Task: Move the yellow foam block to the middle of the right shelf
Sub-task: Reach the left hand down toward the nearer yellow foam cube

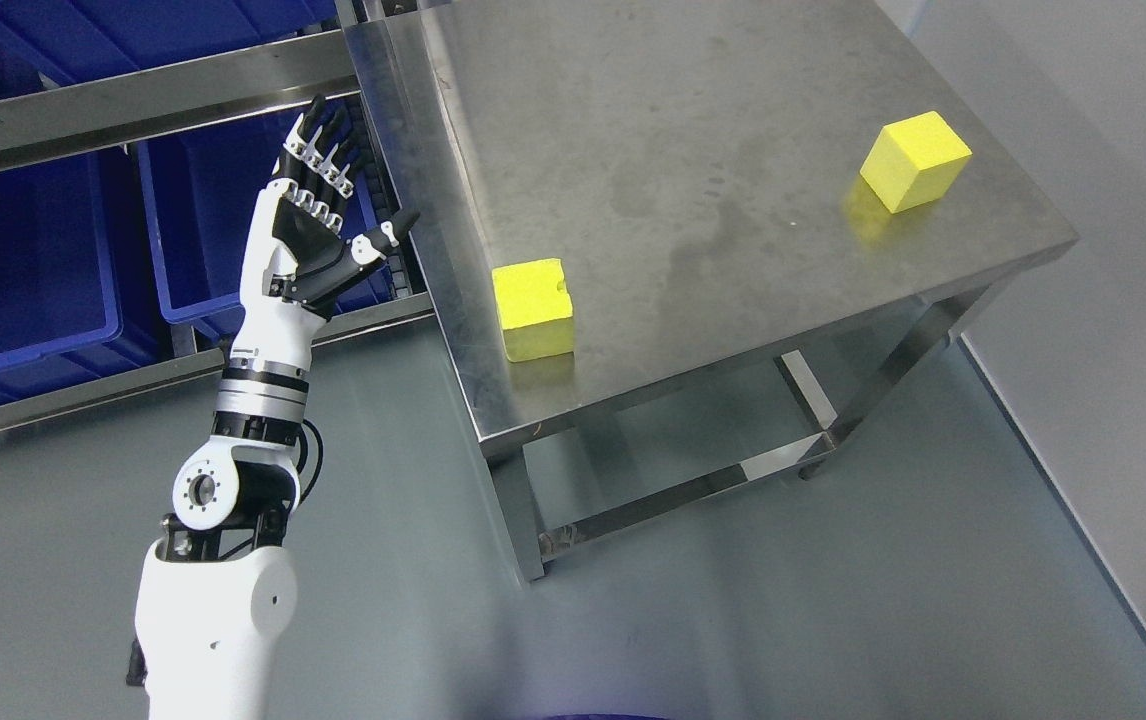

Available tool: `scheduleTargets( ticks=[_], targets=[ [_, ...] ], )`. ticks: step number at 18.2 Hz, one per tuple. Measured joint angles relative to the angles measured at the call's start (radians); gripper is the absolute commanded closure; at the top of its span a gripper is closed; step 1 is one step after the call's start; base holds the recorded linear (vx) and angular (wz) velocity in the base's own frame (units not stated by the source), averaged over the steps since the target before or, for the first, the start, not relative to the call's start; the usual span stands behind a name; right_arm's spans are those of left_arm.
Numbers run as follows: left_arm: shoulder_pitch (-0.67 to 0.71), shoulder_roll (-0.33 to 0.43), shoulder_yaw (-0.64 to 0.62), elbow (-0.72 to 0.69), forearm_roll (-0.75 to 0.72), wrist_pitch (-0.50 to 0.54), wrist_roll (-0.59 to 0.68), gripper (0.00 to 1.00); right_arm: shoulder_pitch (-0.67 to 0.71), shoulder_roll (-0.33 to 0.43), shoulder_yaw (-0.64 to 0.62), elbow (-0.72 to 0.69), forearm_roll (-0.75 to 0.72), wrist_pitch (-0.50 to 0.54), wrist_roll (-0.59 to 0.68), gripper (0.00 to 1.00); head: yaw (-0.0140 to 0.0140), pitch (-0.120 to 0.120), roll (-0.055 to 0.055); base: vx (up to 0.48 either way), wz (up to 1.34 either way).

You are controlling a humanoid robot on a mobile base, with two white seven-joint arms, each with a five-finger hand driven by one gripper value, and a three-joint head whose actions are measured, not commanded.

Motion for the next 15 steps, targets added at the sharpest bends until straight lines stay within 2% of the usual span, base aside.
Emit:
scheduleTargets(
  ticks=[3,8,11,15],
  targets=[
    [0.010,0.000,0.002,0.000,0.000,0.000,0.000,0.00,0.000,0.000,0.000,0.000,0.000,0.000,0.000,0.00,0.0000,0.000,0.000,0.000,0.00],
    [0.013,0.028,0.005,0.004,-0.022,-0.082,-0.038,0.00,0.000,0.000,0.000,0.000,0.000,0.000,0.000,0.00,0.0000,0.000,0.000,0.000,0.00],
    [0.005,0.064,0.006,0.006,-0.073,-0.097,-0.175,0.00,0.000,0.000,0.000,0.000,0.000,0.000,0.000,0.00,0.0000,0.000,0.000,0.000,0.00],
    [-0.019,0.105,0.006,0.009,-0.211,-0.102,-0.396,0.00,0.000,0.000,0.000,0.000,0.000,0.000,0.000,0.00,0.0000,0.000,0.000,0.000,0.00]
  ],
)
